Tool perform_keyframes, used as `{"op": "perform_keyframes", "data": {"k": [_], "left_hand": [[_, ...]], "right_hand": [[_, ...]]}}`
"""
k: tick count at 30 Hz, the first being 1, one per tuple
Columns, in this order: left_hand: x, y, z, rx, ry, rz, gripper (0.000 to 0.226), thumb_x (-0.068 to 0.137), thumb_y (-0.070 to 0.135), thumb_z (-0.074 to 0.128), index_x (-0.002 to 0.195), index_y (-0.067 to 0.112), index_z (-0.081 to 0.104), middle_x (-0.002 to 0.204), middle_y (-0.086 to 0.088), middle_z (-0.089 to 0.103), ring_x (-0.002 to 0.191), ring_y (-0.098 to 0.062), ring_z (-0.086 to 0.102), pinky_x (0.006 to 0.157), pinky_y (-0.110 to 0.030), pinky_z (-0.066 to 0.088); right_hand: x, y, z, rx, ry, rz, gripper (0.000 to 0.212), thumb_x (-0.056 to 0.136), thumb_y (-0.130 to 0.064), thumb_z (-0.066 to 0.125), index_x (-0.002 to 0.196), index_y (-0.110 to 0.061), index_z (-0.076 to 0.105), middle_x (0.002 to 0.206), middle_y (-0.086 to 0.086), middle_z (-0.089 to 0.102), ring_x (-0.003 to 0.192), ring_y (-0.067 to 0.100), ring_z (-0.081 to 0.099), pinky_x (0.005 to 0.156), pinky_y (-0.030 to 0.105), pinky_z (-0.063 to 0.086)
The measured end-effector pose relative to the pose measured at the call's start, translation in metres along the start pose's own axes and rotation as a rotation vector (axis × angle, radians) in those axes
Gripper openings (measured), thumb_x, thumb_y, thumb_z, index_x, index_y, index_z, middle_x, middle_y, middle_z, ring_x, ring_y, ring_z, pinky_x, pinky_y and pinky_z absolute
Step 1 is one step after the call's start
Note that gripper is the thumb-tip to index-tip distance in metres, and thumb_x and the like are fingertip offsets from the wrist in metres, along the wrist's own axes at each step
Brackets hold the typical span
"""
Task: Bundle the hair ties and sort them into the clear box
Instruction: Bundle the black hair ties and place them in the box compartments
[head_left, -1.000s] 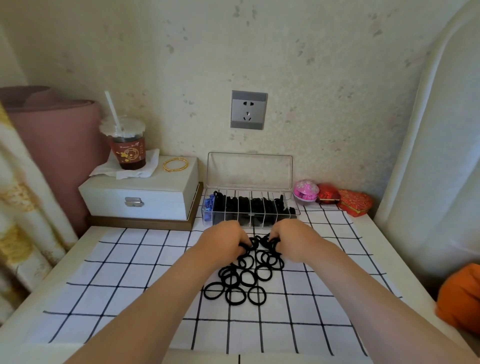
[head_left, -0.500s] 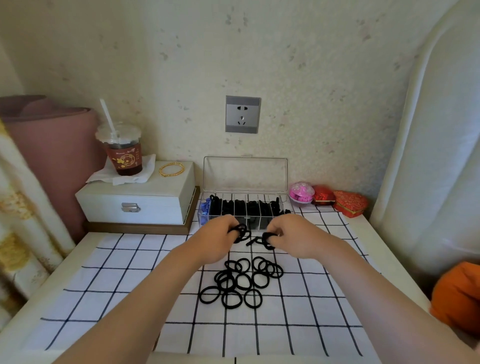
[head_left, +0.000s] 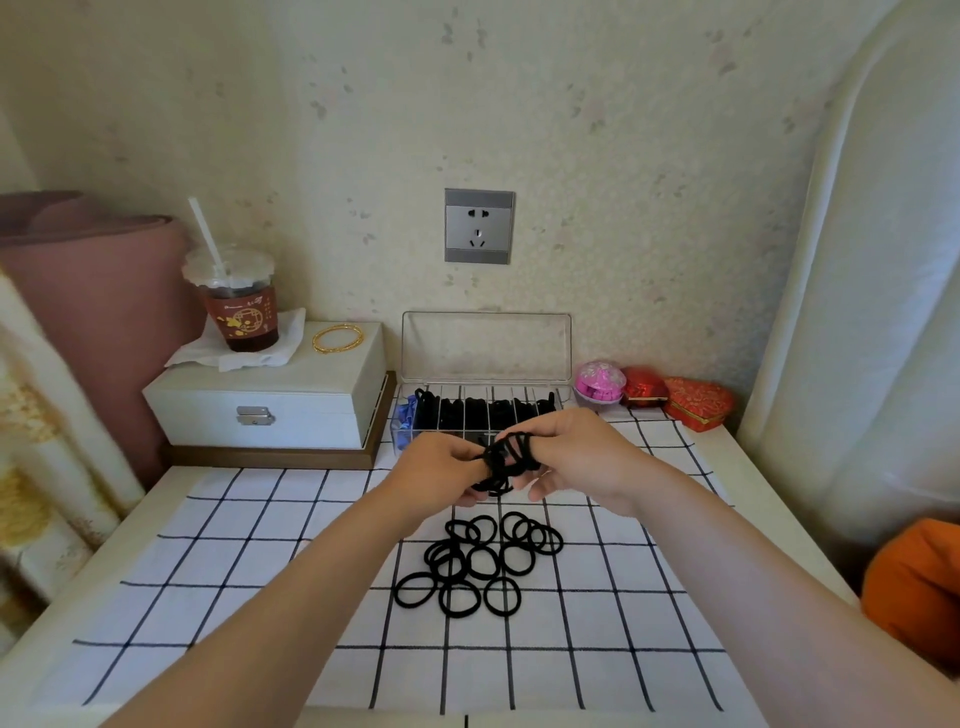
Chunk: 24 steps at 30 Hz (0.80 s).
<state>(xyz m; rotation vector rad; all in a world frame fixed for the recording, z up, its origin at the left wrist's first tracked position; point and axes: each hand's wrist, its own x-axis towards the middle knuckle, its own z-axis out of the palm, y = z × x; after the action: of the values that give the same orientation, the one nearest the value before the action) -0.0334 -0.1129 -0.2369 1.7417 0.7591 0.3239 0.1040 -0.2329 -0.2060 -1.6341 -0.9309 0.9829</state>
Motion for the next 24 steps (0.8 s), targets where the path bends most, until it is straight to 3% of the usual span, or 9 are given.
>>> {"op": "perform_keyframes", "data": {"k": [6, 12, 15, 18, 24], "left_hand": [[-0.002, 0.007, -0.004, -0.237, -0.133, -0.131, 0.017, 0.094, 0.016, 0.063, 0.107, 0.009, 0.072, 0.081, -0.008, 0.074, 0.074, -0.011, 0.071, 0.075, -0.024, 0.059], [-0.005, 0.012, -0.004, -0.465, -0.298, -0.19, 0.034, 0.101, 0.025, 0.05, 0.119, -0.001, 0.063, 0.101, -0.015, 0.064, 0.087, -0.023, 0.066, 0.084, -0.036, 0.057], [-0.005, 0.01, -0.001, -0.339, -0.303, -0.134, 0.029, 0.099, 0.023, 0.056, 0.119, 0.004, 0.066, 0.105, -0.01, 0.068, 0.09, -0.018, 0.065, 0.089, -0.033, 0.057], [-0.004, 0.005, -0.002, -0.261, -0.267, -0.108, 0.025, 0.099, 0.011, 0.054, 0.119, 0.003, 0.066, 0.098, -0.01, 0.07, 0.087, -0.014, 0.067, 0.092, -0.033, 0.056], [-0.003, 0.006, -0.005, -0.2, -0.229, -0.047, 0.028, 0.1, 0.009, 0.052, 0.124, 0.006, 0.065, 0.11, -0.013, 0.071, 0.092, -0.015, 0.068, 0.09, -0.03, 0.057]], "right_hand": [[0.003, 0.007, 0.014, -0.103, 0.142, 0.003, 0.023, 0.095, -0.003, 0.059, 0.109, -0.01, 0.076, 0.093, 0.017, 0.074, 0.059, 0.017, 0.068, 0.054, 0.03, 0.06], [0.002, 0.012, 0.017, -0.326, 0.231, -0.036, 0.027, 0.09, -0.006, 0.056, 0.099, -0.02, 0.077, 0.074, 0.018, 0.074, 0.054, 0.02, 0.067, 0.055, 0.034, 0.061], [0.0, 0.011, 0.019, -0.447, 0.255, -0.087, 0.022, 0.088, -0.012, 0.059, 0.086, -0.024, 0.076, 0.061, 0.008, 0.07, 0.044, 0.011, 0.06, 0.05, 0.029, 0.057], [-0.001, 0.009, 0.02, -0.51, 0.217, -0.092, 0.02, 0.086, -0.014, 0.061, 0.094, -0.02, 0.079, 0.06, 0.009, 0.069, 0.043, 0.012, 0.056, 0.046, 0.027, 0.051], [-0.004, 0.003, 0.009, -0.196, 0.064, 0.009, 0.015, 0.086, -0.02, 0.073, 0.096, -0.03, 0.075, 0.081, 0.003, 0.073, 0.065, 0.011, 0.063, 0.054, 0.027, 0.052]]}}
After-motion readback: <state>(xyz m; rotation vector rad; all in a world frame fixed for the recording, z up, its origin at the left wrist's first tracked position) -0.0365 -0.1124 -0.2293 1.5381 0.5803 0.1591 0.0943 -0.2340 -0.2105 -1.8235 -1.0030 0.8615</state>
